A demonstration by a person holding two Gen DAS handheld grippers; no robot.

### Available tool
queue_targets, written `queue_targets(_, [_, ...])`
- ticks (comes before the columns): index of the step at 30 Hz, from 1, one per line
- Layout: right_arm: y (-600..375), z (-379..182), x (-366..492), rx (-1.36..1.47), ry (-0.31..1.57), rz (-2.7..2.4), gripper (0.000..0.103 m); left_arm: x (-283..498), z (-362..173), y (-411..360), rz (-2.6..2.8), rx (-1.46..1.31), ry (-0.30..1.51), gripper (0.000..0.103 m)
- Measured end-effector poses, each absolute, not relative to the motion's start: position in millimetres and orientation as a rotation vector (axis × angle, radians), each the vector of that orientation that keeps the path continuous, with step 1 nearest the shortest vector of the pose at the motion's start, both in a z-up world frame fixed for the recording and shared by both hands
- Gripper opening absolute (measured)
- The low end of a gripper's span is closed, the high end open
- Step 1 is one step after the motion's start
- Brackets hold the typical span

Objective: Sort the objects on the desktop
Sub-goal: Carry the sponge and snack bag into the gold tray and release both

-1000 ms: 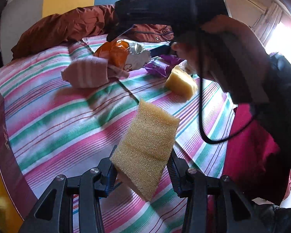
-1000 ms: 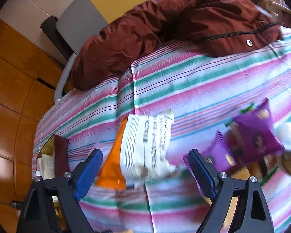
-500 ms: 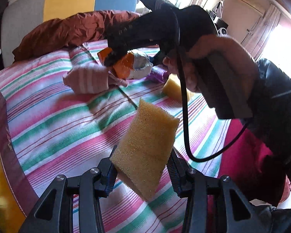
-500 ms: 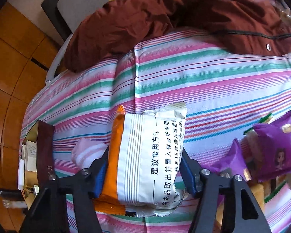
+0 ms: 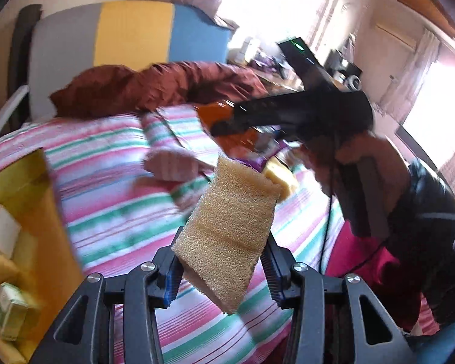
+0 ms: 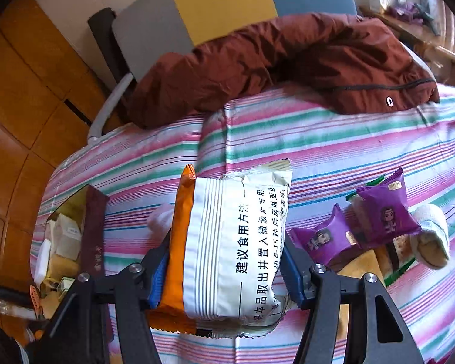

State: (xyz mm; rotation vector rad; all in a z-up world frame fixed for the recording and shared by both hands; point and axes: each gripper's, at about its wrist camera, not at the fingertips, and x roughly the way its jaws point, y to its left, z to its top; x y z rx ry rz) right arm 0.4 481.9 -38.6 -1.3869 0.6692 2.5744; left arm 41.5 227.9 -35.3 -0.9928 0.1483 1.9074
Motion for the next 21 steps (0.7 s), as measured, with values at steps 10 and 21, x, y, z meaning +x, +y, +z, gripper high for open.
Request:
queue_targets(10, [406.8,-13.2,-11.7,-1.378,0.591,2.75,0.062,14.1,-33.6,142.9,2.142,-1.028,0.044,0.046])
queue_targets(21, [292.7,-4.6,-58.7,-1.521,0.428,2.937,0.062,-9.9,-68.3,63.0,2.311,-1.165,-0.046,0.046])
